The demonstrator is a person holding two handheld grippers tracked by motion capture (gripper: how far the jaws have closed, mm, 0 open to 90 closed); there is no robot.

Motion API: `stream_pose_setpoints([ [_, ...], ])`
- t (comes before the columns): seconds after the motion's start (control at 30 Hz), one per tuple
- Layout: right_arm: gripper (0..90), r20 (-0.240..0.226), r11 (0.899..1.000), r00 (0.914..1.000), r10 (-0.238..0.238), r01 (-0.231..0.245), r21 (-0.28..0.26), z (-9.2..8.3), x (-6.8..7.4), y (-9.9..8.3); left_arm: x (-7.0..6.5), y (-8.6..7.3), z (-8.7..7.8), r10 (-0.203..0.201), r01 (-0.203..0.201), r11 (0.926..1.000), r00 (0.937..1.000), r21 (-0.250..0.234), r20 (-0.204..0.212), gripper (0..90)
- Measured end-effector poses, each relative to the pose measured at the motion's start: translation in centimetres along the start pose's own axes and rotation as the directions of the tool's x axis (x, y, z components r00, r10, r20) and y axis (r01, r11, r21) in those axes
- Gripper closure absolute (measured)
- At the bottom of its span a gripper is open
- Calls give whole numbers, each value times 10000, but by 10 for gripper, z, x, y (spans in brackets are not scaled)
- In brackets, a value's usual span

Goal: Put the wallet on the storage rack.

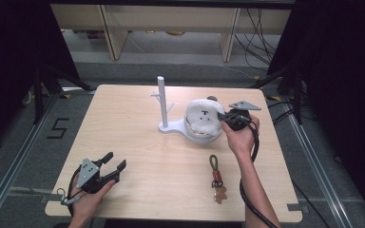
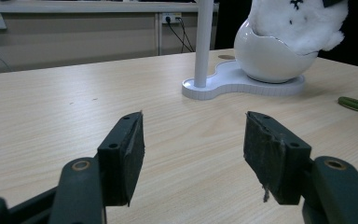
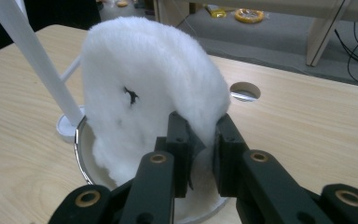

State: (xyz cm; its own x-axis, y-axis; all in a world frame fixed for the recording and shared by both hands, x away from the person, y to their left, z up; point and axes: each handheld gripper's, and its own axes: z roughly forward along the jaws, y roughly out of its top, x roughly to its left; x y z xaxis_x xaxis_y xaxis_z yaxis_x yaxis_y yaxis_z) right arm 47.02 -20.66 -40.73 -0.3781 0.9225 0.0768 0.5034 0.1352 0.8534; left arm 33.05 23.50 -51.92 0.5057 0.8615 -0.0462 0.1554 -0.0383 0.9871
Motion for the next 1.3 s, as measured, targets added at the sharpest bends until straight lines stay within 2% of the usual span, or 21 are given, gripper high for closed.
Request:
stream_pose_setpoints([
  [0.03, 803, 91, 9985, 9985, -543, 544, -108, 2, -4, 1, -1, 0, -1, -12, 14, 9998, 10000, 176, -92, 378],
  [0.1, 802, 178, 9990, 9988, -447, 448, -24, 3, -2, 1, -1, 0, -1, 20, -19, 9999, 10000, 156, -68, 378],
  [0.13, 802, 387, 9965, 9958, -828, 822, 175, 3, -2, 2, -2, 0, -1, 29, -28, 9998, 10000, 172, -55, 378],
  [0.2, 802, 363, 9964, 9960, -817, 808, 248, 5, -1, 2, -2, 0, -1, 32, -31, 9998, 10000, 178, -55, 377],
  [0.23, 799, 547, 9979, 9968, -591, 574, 313, 6, 3, 2, -2, 0, -1, 46, -45, 9998, 10000, 205, -37, 377],
  [0.3, 794, 641, 9957, 9940, -882, 862, 324, 6, 1, 1, -2, 0, -1, 30, -29, 9998, 10000, 208, -52, 377],
  [0.33, 792, 647, 9969, 9953, -727, 707, 334, 6, 2, 1, -2, 0, -1, 30, -29, 9998, 10000, 208, -52, 377],
  [0.47, 785, 532, 9963, 9950, -850, 843, 154, 9, -1, -1, -2, 0, 0, 38, -37, 9998, 10000, 208, -21, 377],
  [0.5, 780, 620, 9975, 9959, -661, 643, 293, 8, 1, -2, -2, 0, 0, 42, -42, 9998, 10000, 209, -15, 377],
  [0.6, 776, 650, 9962, 9941, -864, 853, 182, 9, -1, -2, -2, 0, -1, 50, -50, 9997, 10000, 233, 9, 377],
  [0.63, 770, 579, 9971, 9955, -750, 741, 164, 9, -1, -3, -2, -1, 1, 63, -64, 10000, 9999, 62, 118, 377],
  [0.73, 760, 646, 9974, 9954, -711, 703, 139, 9, -1, -3, -2, -1, 1, 70, -71, 9999, 9999, 80, 108, 377],
  [0.77, 740, 651, 9987, 9965, -518, 517, 39, 10, 0, -4, -2, 0, -1, 57, -57, 9997, 10000, 248, 12, 377],
  [0.8, 727, 644, 9990, 9970, -437, 438, -5, 10, 0, -4, -2, -1, 1, 77, -78, 10000, 9999, 60, 125, 376],
  [0.97, 660, 566, 9993, 9978, -331, 340, -147, 10, -3, -6, -2, -1, 1, 71, -72, 9999, 9999, 75, 125, 377],
  [1.03, 586, 448, 9997, 9989, 122, -113, -197, 10, -2, -9, -2, -1, 1, 73, -74, 9999, 9999, 86, 132, 377],
  [1.17, 523, 394, 9989, 9987, 311, -297, -362, 10, -3, -11, -2, -1, 1, 90, -91, 9999, 9999, 91, 131, 376],
  [1.2, 508, 438, 9982, 9977, 526, -512, -319, 8, -2, -11, -2, -1, 1, 97, -99, 9999, 9999, 115, 116, 377],
  [1.23, 477, 360, 9974, 9985, 414, -392, -599, 7, -5, -11, -2, -1, 0, 81, -82, 9996, 10000, 277, 21, 376],
  [1.27, 477, 360, 9974, 9985, 414, -392, -599, 7, -5, -11, -2, -1, 0, 81, -82, 9996, 10000, 277, 21, 377],
  [1.3, 464, 368, 9959, 9973, 629, -603, -681, 3, -4, -10, -3, -1, 0, 76, -76, 9996, 10000, 277, 14, 377],
])
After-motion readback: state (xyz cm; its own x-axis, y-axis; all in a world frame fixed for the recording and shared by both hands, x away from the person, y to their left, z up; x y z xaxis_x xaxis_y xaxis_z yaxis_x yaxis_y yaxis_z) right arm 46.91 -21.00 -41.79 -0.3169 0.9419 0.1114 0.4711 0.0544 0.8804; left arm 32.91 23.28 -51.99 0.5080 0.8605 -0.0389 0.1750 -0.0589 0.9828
